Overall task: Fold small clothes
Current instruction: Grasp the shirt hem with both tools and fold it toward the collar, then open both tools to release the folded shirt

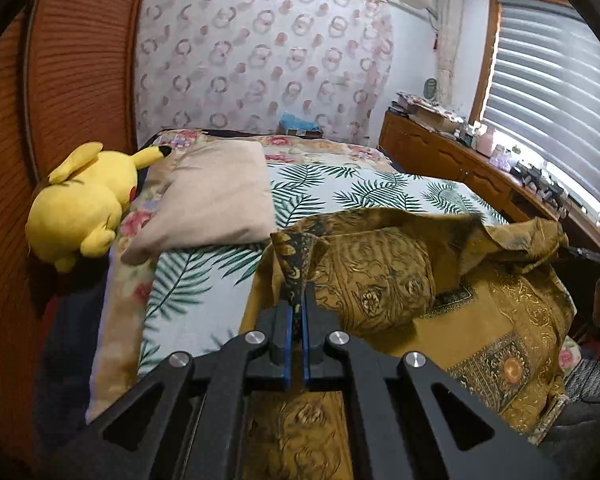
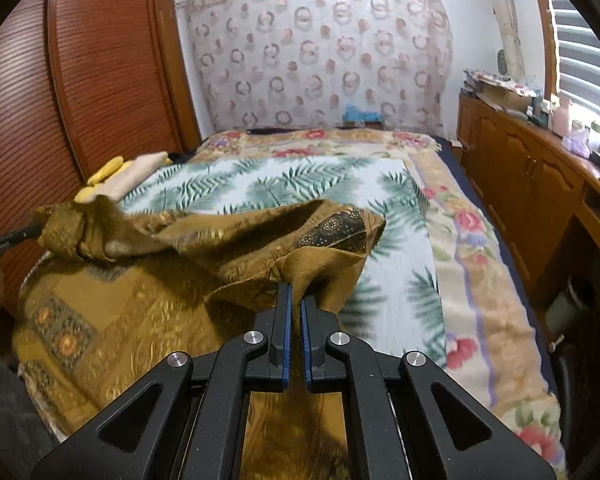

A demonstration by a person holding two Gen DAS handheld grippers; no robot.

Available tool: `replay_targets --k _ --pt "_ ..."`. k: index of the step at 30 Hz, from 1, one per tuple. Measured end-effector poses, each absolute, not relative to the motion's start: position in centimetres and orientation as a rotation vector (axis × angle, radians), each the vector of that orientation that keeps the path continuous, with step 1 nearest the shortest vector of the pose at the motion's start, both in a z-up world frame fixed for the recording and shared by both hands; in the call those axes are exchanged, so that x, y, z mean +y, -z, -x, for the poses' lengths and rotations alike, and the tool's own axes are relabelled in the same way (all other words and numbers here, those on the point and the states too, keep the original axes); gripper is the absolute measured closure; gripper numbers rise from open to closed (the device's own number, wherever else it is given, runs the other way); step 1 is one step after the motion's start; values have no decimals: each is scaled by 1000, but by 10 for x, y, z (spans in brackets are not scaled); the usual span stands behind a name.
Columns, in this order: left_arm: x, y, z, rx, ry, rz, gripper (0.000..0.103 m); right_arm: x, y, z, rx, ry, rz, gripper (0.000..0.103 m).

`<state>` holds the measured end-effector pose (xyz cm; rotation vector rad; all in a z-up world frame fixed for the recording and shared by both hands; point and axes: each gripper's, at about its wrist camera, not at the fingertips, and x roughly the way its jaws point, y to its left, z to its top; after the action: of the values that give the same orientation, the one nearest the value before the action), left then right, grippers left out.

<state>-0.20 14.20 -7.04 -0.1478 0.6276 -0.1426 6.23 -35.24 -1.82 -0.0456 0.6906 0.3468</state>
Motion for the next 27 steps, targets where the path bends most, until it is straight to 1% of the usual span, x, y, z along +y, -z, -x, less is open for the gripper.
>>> replay_targets --k 4,11,15,18,19,21,22,23,24,26,27 --pt "148 60 18 599 130 143 102 -352 16 -55 704 -341 89 102" --pt "159 42 41 569 107 140 102 -356 -5 -33 685 -352 134 102" --pt "158 49 47 608 118 135 102 -360 4 -19 728 -354 150 102" --pt "160 52 47 629 100 122 98 -362 21 -15 783 -349 151 101" --pt "163 52 46 630 92 123 95 -363 25 -15 795 -344 150 101" --pt "169 48 47 614 82 133 88 -366 31 -15 806 -338 140 97" --pt "173 45 49 604 75 136 81 -367 31 -15 806 -329 137 96" --pt "176 42 49 594 69 135 76 -368 30 -16 804 -321 132 94" --pt "179 39 47 587 63 131 75 -370 28 -16 799 -316 130 90" --pt "183 33 42 581 59 121 66 -373 22 -16 780 -312 135 84" --pt "185 32 40 581 59 120 65 -375 18 -16 769 -308 139 80"
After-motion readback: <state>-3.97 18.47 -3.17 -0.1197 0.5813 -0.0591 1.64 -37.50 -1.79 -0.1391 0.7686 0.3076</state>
